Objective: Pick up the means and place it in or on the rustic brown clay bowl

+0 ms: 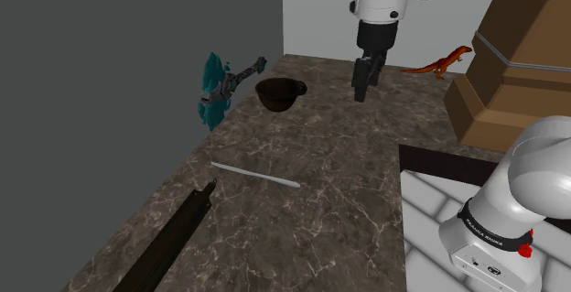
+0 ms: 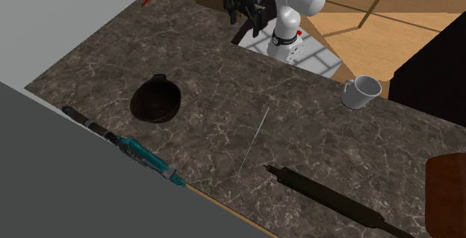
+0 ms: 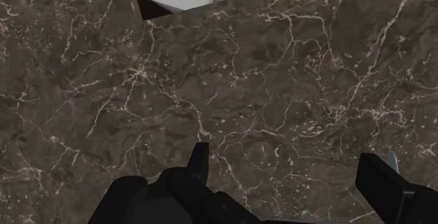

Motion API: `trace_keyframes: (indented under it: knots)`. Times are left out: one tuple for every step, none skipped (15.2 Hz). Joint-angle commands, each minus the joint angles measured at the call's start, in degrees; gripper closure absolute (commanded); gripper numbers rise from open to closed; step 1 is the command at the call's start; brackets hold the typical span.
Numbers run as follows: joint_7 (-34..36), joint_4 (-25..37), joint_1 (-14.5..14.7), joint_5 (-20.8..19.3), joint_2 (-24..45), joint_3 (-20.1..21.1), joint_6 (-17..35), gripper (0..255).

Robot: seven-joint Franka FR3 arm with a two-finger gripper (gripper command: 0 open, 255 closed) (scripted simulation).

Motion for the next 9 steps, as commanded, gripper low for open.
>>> trace_keyframes:
  knots:
    - [1.2,1.0,0.9,0.7,3.5,2.1,2.8,0]
    - [1.6,1.4,1.2,0.8,5.2,2.9,4.0,0]
    - [2.1,1.9,1.5,0.9,6.9,3.8,5.2,0]
    - [2.5,2.5,1.8,0.9,8.6,4.6,6.4,0]
    - [3.0,3.2,2.1,0.9,10.4,5.4,7.5,0]
    - [3.5,3.9,2.3,0.7,12.2,6.3,8.6,0]
    - [4.0,4.6,2.6,0.6,14.0,7.1,9.7,0]
    - [4.5,5.4,2.8,0.3,15.9,7.9,10.7,0]
    - [5.1,6.3,3.1,0.0,17.7,8.7,11.7,0]
